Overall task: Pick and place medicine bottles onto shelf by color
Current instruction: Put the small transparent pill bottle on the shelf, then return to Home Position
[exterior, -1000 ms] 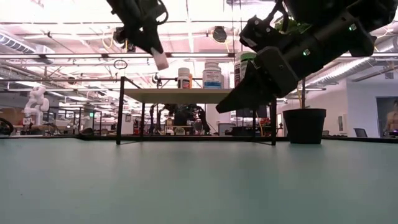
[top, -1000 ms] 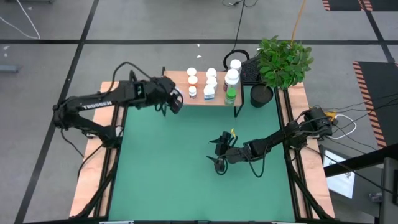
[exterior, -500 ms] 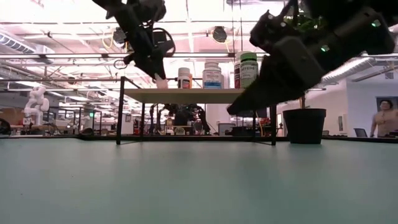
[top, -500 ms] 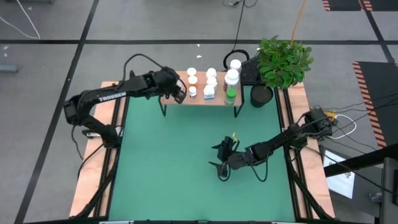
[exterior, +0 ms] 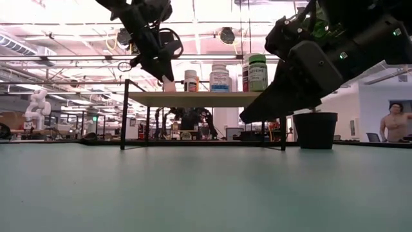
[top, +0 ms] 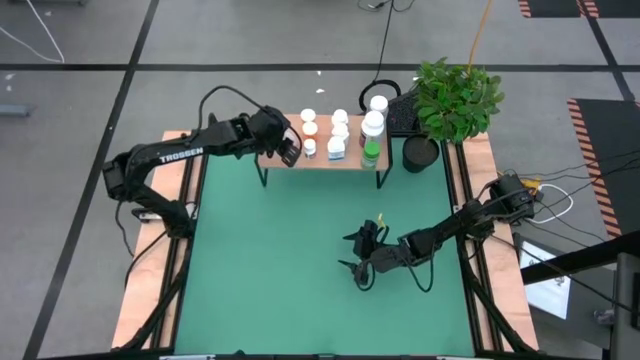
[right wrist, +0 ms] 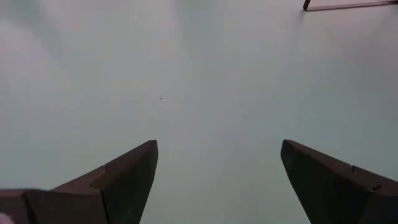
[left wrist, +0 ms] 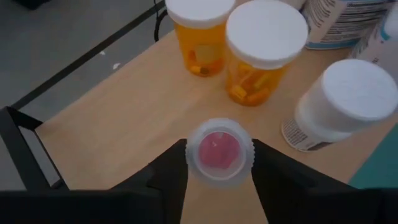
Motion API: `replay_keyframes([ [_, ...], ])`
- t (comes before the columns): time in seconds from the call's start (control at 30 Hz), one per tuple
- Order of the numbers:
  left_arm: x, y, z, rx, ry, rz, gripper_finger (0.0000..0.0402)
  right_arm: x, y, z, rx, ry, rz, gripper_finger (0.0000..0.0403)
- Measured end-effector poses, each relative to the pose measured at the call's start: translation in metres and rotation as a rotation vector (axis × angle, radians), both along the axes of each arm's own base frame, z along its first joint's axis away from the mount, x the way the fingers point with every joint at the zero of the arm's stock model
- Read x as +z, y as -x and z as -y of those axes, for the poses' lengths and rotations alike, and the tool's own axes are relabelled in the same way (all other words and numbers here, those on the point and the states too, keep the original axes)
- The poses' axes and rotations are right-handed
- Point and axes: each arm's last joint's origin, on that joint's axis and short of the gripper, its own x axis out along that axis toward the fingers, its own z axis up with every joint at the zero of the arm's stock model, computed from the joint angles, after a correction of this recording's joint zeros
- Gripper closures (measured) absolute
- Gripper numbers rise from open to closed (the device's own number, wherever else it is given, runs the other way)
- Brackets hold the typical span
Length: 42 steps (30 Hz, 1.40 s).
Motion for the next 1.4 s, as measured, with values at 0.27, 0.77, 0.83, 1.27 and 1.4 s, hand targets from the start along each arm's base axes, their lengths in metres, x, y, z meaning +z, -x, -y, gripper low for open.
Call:
replay_keyframes([
  [0.27,0.0,0.004,-0.007,0.028,-0.001,0.004,0.0185,0.0,0.0,0.0,0.001,0.002,-0.001,0.0067],
  [0.77,0.034,0.035,0.055,-0.123,-0.122,0.187,0.0152,0.012,0.008,-0.02,-0.02,0.184,0.088,0.0067],
  [0.83,0.032,0.046,0.077,-0.18,-0.17,0.317,0.0153,0.022,0.012,-0.024,-0.031,0.233,0.119,0.0067],
  [1.27,-0.095,0.104,0.155,-0.568,-0.383,0.749,0.0189,0.088,0.093,0.034,0.101,0.173,0.536,0.0166],
  [1.4,-0.107,0.113,0.156,-0.605,-0.391,0.752,0.0223,0.07,0.125,0.061,0.096,0.098,0.633,0.0256],
])
